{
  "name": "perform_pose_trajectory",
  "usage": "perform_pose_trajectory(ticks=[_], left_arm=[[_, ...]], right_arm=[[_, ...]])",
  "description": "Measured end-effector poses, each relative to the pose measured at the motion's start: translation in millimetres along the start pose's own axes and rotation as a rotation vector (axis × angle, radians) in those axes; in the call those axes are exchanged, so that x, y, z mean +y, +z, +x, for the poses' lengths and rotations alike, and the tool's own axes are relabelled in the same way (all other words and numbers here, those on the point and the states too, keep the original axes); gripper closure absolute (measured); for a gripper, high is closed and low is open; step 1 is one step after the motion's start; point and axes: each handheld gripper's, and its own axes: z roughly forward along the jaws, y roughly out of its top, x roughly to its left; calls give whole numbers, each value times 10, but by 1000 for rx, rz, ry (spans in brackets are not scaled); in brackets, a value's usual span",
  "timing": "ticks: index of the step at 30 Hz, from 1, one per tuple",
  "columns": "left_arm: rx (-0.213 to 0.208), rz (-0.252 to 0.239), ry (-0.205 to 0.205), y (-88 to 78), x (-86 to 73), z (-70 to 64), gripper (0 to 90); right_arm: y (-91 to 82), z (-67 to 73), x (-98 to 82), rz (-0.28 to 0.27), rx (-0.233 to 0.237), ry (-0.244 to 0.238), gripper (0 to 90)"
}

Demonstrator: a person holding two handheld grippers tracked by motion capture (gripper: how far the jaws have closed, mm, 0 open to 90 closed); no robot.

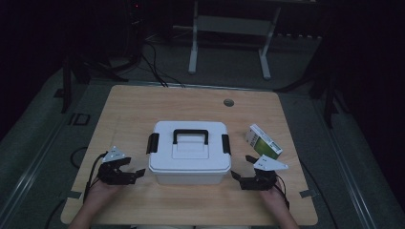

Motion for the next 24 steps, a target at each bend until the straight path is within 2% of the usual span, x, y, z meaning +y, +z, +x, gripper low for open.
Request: perform_pose_trajectory(ticks=[1, 4, 5, 7, 9, 11, 13, 17, 19, 22, 23, 24], left_arm=[[17, -1, -5, -27, -13, 19, 178], [14, 2, -14, -111, -40, 78, 179], [-9, 5, -15, -138, -47, 97, 181], [5, 9, -10, -185, -56, 119, 195], [-7, 12, -18, -203, -59, 137, 195], [1, 16, -18, -239, -59, 158, 195], [-16, 23, -18, -265, -49, 162, 194], [-20, 35, 23, -334, 8, 125, 194], [-28, 34, 33, -377, 60, 113, 194], [-34, 41, 50, -424, 128, 100, 194], [-32, 45, 81, -508, 261, 73, 194], [-30, 48, 91, -533, 308, 63, 194]], right_arm=[[-21, 2, -11, 6, -6, -8, 145], [-80, 8, -46, 18, -5, -14, 148], [-101, 14, -58, 22, -10, -18, 148], [-140, 27, -83, 25, -8, -28, 148], [-158, 36, -93, 31, -11, -30, 147], [-191, 45, -109, 34, -3, -26, 141], [-219, 38, -122, 49, 20, -9, 141], [-232, 26, -150, 59, 18, -3, 137], [-232, 37, -171, 75, 0, -11, 122], [-228, 46, -188, 91, 11, -24, 121], [-234, 34, -204, 78, 44, -2, 121], [-237, 31, -204, 78, 49, -2, 121]])
